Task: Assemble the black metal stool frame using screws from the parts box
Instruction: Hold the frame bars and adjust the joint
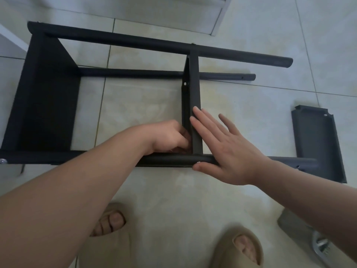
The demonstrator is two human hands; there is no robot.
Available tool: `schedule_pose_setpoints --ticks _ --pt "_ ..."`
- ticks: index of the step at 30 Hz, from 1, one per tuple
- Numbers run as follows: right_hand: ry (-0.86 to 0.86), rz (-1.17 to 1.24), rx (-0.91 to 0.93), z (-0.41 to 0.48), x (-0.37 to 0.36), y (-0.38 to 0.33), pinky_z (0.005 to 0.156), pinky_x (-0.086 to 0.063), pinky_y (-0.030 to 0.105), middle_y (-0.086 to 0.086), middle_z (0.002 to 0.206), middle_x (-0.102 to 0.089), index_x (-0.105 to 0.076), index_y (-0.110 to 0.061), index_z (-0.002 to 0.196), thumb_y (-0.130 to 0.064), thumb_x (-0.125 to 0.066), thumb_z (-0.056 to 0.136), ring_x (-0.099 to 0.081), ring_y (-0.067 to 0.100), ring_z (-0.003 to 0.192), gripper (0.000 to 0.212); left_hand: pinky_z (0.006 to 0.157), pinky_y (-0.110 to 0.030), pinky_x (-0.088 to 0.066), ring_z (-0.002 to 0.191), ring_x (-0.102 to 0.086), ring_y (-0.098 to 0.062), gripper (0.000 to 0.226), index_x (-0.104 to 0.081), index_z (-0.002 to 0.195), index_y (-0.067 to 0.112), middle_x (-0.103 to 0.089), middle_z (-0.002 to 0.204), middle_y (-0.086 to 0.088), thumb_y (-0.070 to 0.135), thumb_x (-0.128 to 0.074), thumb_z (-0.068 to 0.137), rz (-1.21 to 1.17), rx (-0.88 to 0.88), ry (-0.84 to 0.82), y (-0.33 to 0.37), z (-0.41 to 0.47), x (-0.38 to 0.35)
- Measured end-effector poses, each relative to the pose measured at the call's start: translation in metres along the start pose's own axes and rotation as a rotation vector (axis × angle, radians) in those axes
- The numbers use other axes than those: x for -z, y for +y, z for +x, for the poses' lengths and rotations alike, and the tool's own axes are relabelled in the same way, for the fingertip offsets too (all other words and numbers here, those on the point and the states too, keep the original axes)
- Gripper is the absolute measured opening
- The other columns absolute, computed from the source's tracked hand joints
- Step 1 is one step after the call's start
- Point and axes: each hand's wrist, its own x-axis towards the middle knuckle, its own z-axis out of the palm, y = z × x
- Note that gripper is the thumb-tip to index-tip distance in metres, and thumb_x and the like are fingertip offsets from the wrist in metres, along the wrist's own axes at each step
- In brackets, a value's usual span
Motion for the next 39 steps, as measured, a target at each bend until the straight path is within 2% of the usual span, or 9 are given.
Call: schedule_pose_setpoints --ticks 4,7,9,12,17,21,28,33,39 --pt "0.008 -0.018 0.010 0.0000 -0.0021 0.0011 0.126 -0.003 0.050 0.002 0.169 0.016 0.003 -0.013 0.162 -0.074 -0.024 0.095 0.015 0.014 0.155 0.095 0.071 -0.034 -0.043 0.071 -0.055 -0.023 0.019 -0.067 0.094 -0.010 -0.061 0.074 -0.015 0.004 -0.062 0.082 -0.023 0.060 0.000 0.0032 0.0005 -0.0022" --pt "0.018 -0.027 0.011 0.0003 -0.0034 0.0016 0.126 -0.004 0.050 0.002 0.169 0.016 0.003 -0.013 0.162 -0.075 -0.023 0.095 0.014 0.015 0.155 0.095 0.061 -0.023 -0.045 0.063 -0.056 -0.021 0.010 -0.073 0.083 0.002 -0.063 0.067 -0.008 0.004 -0.063 0.084 -0.053 0.081 -0.004 0.0027 0.0001 -0.0035" --pt "0.030 -0.017 0.011 0.0001 -0.0042 0.0017 0.126 -0.006 0.050 0.002 0.169 0.014 0.002 -0.013 0.162 -0.075 -0.024 0.095 0.013 0.015 0.156 0.095 0.057 -0.019 -0.045 0.058 -0.057 -0.016 0.015 -0.074 0.076 0.012 -0.064 0.063 -0.003 0.006 -0.063 0.085 -0.056 0.088 -0.010 0.0019 -0.0011 -0.0033" --pt "0.042 -0.010 0.010 -0.0001 -0.0049 0.0017 0.126 -0.008 0.051 0.002 0.170 0.012 0.000 -0.012 0.162 -0.075 -0.025 0.095 0.011 0.016 0.156 0.095 0.049 -0.013 -0.041 0.050 -0.056 -0.011 0.016 -0.075 0.076 0.013 -0.063 0.057 0.002 0.007 -0.064 0.086 -0.028 0.086 0.000 0.0033 -0.0031 -0.0043" --pt "0.047 -0.014 0.006 0.0000 -0.0053 0.0009 0.126 -0.011 0.051 0.002 0.170 0.011 -0.001 -0.012 0.162 -0.074 -0.026 0.095 0.009 0.017 0.156 0.095 0.058 -0.019 -0.051 0.060 -0.066 -0.013 0.018 -0.074 0.082 0.009 -0.070 0.066 -0.003 -0.004 -0.062 0.084 -0.129 0.069 0.003 0.0019 -0.0021 -0.0027" --pt "0.038 -0.032 0.004 0.0003 -0.0051 0.0009 0.126 -0.009 0.051 0.002 0.170 0.011 -0.002 -0.012 0.162 -0.074 -0.024 0.095 0.010 0.017 0.156 0.094 0.053 -0.017 -0.051 0.056 -0.067 -0.012 0.017 -0.072 0.084 0.005 -0.070 0.062 -0.004 -0.009 -0.063 0.083 -0.187 0.060 0.018 0.0009 -0.0007 -0.0026" --pt "0.049 -0.034 0.000 0.0007 -0.0057 0.0008 0.126 -0.011 0.051 0.003 0.170 0.009 -0.005 -0.012 0.162 -0.074 -0.024 0.095 0.009 0.017 0.156 0.094 0.052 -0.015 -0.047 0.055 -0.060 -0.012 0.014 -0.074 0.079 0.009 -0.066 0.061 -0.002 0.002 -0.064 0.085 -0.132 0.035 0.033 0.0003 -0.0014 -0.0042" --pt "0.055 -0.034 -0.004 0.0002 -0.0054 0.0000 0.125 -0.012 0.052 0.003 0.170 0.007 -0.006 -0.011 0.162 -0.074 -0.026 0.095 0.008 0.017 0.156 0.094 0.048 -0.011 -0.040 0.048 -0.056 -0.007 0.022 -0.072 0.068 0.017 -0.064 0.056 0.004 0.009 -0.066 0.087 -0.049 0.016 0.022 0.0014 -0.0036 -0.0047" --pt "0.059 -0.025 -0.004 0.0004 -0.0049 -0.0001 0.125 -0.015 0.052 0.003 0.170 0.007 -0.007 -0.012 0.162 -0.074 -0.026 0.095 0.007 0.017 0.157 0.094 0.051 -0.013 -0.044 0.052 -0.060 -0.007 0.017 -0.075 0.082 0.011 -0.067 0.061 0.002 0.005 -0.062 0.090 -0.082 0.032 -0.028 0.0019 -0.0045 -0.0026"
